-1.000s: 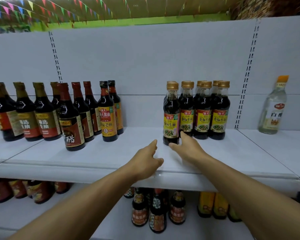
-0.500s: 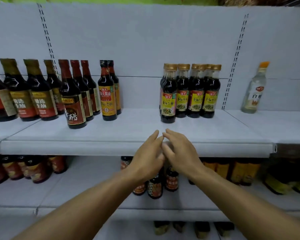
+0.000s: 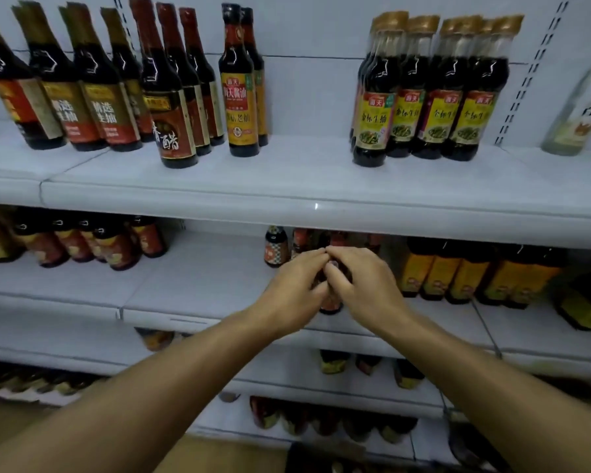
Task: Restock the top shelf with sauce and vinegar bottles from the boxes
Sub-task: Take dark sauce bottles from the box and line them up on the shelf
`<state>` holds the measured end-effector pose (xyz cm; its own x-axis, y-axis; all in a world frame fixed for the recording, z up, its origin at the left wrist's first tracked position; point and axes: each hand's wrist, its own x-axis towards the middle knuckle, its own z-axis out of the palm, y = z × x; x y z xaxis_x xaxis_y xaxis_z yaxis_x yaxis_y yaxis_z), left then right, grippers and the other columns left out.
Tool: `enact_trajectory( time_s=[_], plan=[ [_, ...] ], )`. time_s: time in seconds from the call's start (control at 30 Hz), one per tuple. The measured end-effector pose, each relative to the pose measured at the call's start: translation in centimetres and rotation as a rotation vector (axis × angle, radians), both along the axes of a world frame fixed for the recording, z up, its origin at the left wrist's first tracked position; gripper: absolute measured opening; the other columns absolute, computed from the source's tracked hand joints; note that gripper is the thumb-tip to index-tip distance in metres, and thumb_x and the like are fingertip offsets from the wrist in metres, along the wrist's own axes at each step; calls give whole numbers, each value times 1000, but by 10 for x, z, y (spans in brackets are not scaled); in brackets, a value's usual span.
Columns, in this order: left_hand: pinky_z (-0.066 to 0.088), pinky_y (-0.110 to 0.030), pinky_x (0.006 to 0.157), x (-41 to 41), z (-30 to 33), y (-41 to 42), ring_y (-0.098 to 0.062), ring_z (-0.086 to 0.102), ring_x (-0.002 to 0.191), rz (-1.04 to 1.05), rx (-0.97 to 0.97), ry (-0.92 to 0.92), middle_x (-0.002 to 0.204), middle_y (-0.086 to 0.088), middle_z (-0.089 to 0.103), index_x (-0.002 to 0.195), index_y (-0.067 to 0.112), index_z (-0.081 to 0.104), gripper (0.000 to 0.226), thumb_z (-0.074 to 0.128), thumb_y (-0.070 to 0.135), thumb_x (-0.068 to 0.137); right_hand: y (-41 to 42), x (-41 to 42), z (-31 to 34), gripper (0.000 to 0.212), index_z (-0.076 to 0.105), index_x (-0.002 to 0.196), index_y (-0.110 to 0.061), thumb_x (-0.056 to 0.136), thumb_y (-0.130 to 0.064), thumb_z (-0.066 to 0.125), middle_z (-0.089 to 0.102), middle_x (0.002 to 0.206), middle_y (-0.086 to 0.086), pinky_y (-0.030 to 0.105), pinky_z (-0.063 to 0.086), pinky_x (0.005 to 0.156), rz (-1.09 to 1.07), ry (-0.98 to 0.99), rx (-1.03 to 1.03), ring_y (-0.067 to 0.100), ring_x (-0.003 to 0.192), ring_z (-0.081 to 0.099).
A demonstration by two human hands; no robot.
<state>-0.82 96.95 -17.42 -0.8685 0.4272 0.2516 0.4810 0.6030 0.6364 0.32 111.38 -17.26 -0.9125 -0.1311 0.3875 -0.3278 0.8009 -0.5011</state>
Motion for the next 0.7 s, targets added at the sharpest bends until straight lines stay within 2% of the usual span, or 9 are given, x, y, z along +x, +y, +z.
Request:
enact_trajectory(
  time_s=[0.1,0.23,0.37,0.5,0.63,0.7],
  plan=[
    [48,-29,87,9,-18,-3,-11,59,102,10,2,-3,114,5,65,117,20,63,27,54,14,92,0,4,-18,31,64,125,-14,96,-21,54,67,120,4,37,45,92,36,-66,12,23,109,56],
    [45,-32,97,20,-52,-4,-16,57,114,33,-29,-66,123,-1,64,125,18,62,32,57,18,93,2,8,-55,30,65,122,-17,95,-25,53,68,114,2,40,48,87,59,-167,4,23,106,57],
    [42,-24,96,32,-88,-3,-15,56,118,67,-30,-144,128,-1,62,129,20,61,35,57,21,94,3,16,-93,29,65,120,-22,96,-30,51,68,115,0,41,49,86,88,-281,4,22,108,58],
    [42,-24,94,44,-129,-1,-17,57,117,53,-18,-249,128,-4,63,130,16,60,34,55,17,96,5,29,-129,31,64,124,-12,97,-24,54,69,118,6,40,50,91,98,-361,-35,22,108,61],
    [41,-22,84,54,-178,0,-20,59,109,88,-66,-335,122,-6,65,125,19,63,30,56,18,96,8,41,-179,22,70,110,-15,96,-24,56,72,105,4,33,51,83,104,-450,-59,18,96,64],
    [43,-23,83,59,-203,0,-17,60,105,94,-44,-421,117,-4,65,120,19,65,26,57,16,95,12,45,-206,20,71,100,-17,95,-27,54,72,95,3,39,53,79,93,-507,-72,18,89,65]
  ],
)
